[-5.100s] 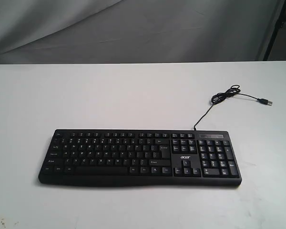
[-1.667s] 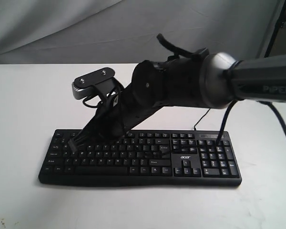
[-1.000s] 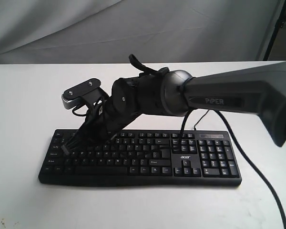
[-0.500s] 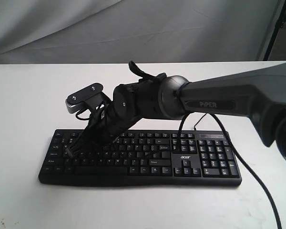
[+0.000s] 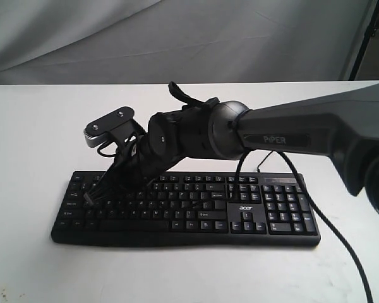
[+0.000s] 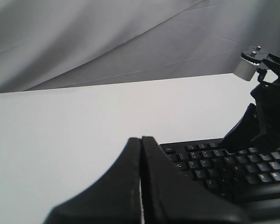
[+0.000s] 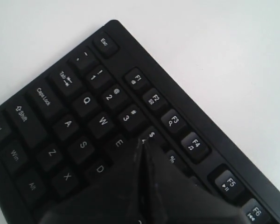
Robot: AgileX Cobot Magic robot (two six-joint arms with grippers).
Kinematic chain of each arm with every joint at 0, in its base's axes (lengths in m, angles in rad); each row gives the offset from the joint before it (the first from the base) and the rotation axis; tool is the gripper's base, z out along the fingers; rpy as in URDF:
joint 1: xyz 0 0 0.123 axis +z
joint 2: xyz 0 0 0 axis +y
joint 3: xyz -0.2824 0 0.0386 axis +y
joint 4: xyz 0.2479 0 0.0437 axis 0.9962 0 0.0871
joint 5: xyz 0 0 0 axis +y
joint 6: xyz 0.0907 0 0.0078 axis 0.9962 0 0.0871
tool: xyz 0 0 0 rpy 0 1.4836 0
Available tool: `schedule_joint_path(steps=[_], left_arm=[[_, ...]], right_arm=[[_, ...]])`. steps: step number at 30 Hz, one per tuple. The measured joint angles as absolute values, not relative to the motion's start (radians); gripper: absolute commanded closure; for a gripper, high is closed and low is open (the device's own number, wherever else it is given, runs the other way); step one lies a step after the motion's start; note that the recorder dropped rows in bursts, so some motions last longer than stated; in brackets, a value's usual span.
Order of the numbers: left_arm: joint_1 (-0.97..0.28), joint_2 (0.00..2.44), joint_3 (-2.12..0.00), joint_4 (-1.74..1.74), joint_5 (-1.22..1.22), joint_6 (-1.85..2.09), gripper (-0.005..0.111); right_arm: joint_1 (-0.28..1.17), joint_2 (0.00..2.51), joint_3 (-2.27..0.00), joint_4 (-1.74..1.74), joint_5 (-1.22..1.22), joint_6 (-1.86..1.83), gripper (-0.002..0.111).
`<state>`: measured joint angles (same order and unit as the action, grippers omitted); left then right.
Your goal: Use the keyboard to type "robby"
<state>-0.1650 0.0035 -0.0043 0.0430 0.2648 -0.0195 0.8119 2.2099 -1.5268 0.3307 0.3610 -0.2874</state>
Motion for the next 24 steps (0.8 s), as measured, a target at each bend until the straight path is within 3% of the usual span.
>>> schedule_joint_path(steps=[24], left_arm=[[-0.165,0.003,-0.004,0.043,0.265,-0.020,0.107]], right_arm=[[0.826,2.231,-1.527,0.313,0.350,-0.287,0.108]])
